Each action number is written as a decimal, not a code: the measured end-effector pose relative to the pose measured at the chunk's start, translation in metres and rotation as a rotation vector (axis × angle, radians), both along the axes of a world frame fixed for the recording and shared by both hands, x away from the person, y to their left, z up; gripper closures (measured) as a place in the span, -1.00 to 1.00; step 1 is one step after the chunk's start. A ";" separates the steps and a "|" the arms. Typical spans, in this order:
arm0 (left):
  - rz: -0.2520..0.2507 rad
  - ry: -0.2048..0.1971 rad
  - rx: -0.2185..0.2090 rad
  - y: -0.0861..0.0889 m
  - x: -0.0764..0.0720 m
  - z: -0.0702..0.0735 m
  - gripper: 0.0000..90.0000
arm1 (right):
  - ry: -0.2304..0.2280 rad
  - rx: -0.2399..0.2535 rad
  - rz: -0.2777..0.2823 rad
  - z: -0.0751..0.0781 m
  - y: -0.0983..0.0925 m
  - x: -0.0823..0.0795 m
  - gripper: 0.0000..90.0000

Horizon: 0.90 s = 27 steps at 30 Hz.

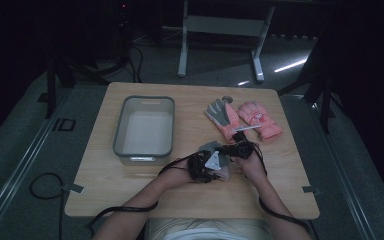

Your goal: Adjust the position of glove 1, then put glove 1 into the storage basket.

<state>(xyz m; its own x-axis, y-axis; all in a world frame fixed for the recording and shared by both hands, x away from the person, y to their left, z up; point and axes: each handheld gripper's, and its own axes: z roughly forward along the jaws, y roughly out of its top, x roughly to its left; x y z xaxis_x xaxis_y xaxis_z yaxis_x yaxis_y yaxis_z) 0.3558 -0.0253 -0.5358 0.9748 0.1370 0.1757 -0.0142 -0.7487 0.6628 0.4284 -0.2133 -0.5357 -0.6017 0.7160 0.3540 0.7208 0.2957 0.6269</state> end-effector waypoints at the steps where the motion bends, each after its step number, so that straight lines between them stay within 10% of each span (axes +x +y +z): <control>1: 0.000 0.000 0.000 0.000 0.000 0.000 0.50 | 0.000 0.000 0.000 0.000 0.000 0.000 0.63; 27: -0.081 -0.086 0.083 0.038 0.003 0.080 0.49 | -0.153 0.070 0.058 0.069 0.019 -0.009 0.64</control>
<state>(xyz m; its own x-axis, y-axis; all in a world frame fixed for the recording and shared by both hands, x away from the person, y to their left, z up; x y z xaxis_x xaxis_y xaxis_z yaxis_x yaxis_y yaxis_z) 0.3588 0.0123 -0.4554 0.9631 0.0404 0.2662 -0.1304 -0.7950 0.5924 0.4191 -0.1945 -0.4668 -0.6918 0.6554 0.3030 0.5984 0.2856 0.7486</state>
